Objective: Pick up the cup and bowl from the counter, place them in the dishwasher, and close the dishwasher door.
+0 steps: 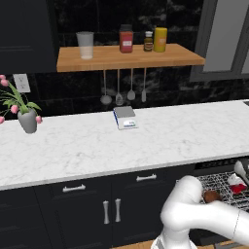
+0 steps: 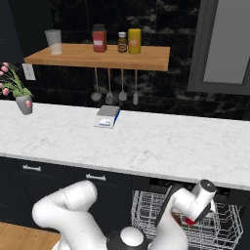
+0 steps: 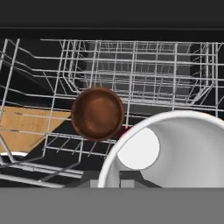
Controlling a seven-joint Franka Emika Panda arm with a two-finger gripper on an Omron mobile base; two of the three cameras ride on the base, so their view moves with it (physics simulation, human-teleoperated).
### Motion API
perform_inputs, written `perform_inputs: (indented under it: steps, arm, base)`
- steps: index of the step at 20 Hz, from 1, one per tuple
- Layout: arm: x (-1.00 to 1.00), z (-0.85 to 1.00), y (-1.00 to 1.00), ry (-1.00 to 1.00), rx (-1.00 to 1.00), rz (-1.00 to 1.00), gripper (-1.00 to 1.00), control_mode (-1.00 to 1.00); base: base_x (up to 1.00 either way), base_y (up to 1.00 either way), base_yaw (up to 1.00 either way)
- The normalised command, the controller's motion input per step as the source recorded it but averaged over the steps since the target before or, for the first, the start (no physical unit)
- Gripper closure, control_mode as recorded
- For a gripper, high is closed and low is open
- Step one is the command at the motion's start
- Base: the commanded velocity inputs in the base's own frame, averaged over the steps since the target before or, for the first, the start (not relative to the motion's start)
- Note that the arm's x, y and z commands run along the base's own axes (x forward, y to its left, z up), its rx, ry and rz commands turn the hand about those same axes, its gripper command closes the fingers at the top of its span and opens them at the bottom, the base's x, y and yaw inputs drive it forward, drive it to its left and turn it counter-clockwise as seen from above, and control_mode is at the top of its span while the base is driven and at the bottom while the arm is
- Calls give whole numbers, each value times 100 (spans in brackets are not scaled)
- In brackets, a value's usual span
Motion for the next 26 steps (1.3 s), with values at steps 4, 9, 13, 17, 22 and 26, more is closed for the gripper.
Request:
perform_inputs:
  steps: [4,9,13,17,22,26]
  arm:
    - [14,-69,0,0,0,0,100,-100]
    - [0,-88,0,0,0,0,100,-100]
    - [-6,-41,-1,0,0,0,100,-100]
    - [-5,-26,-8,0,0,0,100,-100]
    - [13,-26,-31,0,0,-1,100,-100]
    - [43,-29,-36,0,0,-3,100,-100]
  base:
    - [0,0,0]
    - [0,0,0]
    - [0,0,0]
    - [0,0,0]
    - [0,0,0]
    - [0,0,0]
